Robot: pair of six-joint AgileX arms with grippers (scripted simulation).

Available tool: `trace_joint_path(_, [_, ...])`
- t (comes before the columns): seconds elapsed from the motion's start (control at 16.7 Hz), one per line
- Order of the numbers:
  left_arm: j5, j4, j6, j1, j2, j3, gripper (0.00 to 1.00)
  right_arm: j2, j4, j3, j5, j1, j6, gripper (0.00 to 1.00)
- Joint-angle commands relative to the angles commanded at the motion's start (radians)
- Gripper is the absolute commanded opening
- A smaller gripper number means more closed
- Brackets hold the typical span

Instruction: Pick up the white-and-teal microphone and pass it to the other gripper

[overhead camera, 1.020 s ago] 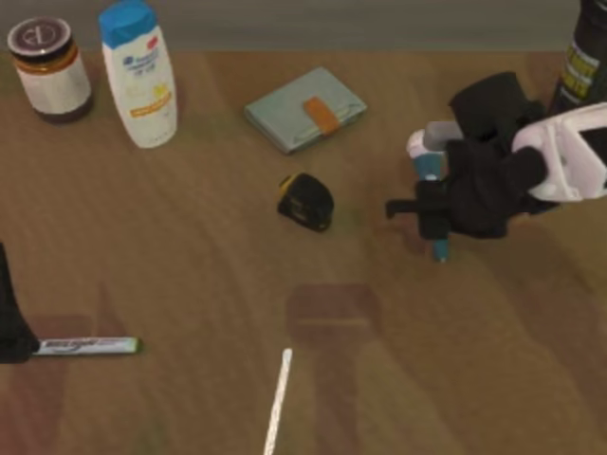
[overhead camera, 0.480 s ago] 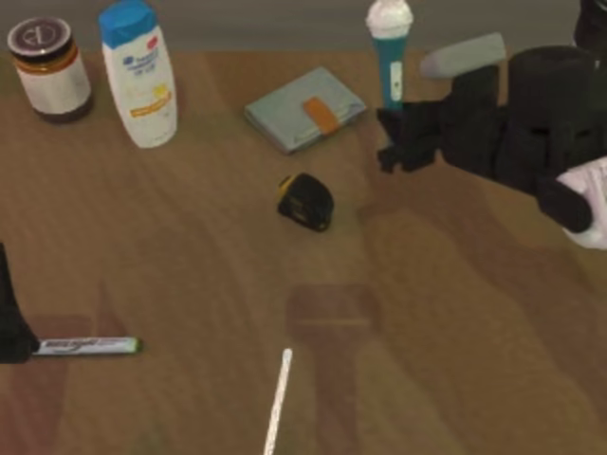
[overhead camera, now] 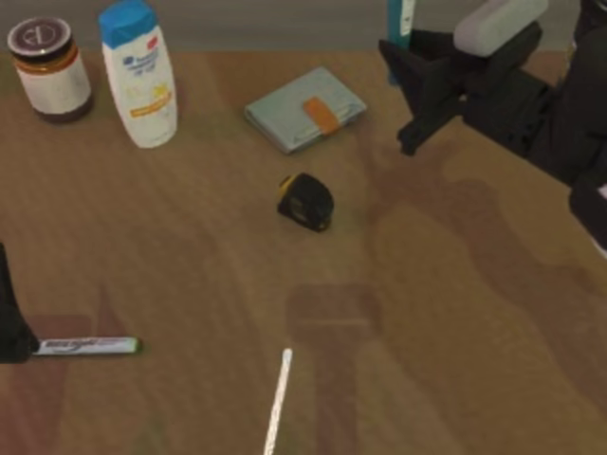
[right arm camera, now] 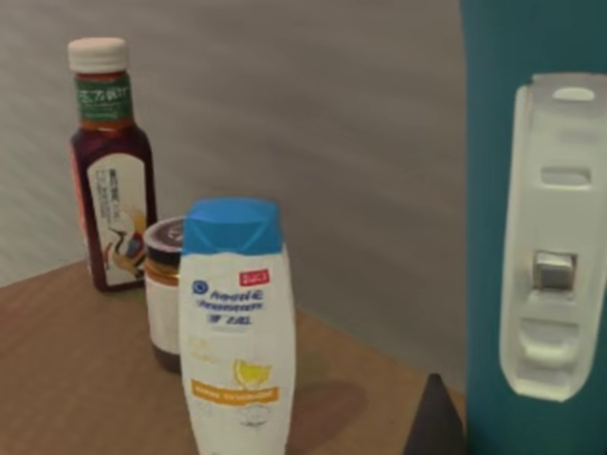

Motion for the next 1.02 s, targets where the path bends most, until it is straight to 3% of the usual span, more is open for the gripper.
trace_joint_path(0.36, [0.0, 0.0, 0.0, 0.0, 0.0, 0.0, 1.0, -0.005, 0.004, -0.003, 0.015, 0.019, 0.004, 0.0])
trace_joint_path(0.48, [0.0, 0.0, 0.0, 0.0, 0.0, 0.0, 1.0, -0.033, 0.023, -0.028, 0.058, 0.064, 0.007, 0.0])
trace_joint_path(0.78, [0.0, 0.0, 0.0, 0.0, 0.0, 0.0, 1.0, -0.123, 0.089, -0.11, 0.205, 0.215, 0.019, 0.0])
trace_joint_path(0.9, [0.0, 0.0, 0.0, 0.0, 0.0, 0.0, 1.0, -0.144, 0.105, -0.128, 0.237, 0.249, 0.022, 0.0])
trace_joint_path(1.02, [0.0, 0.0, 0.0, 0.0, 0.0, 0.0, 1.0, -0.146, 0.106, -0.129, 0.239, 0.251, 0.022, 0.0])
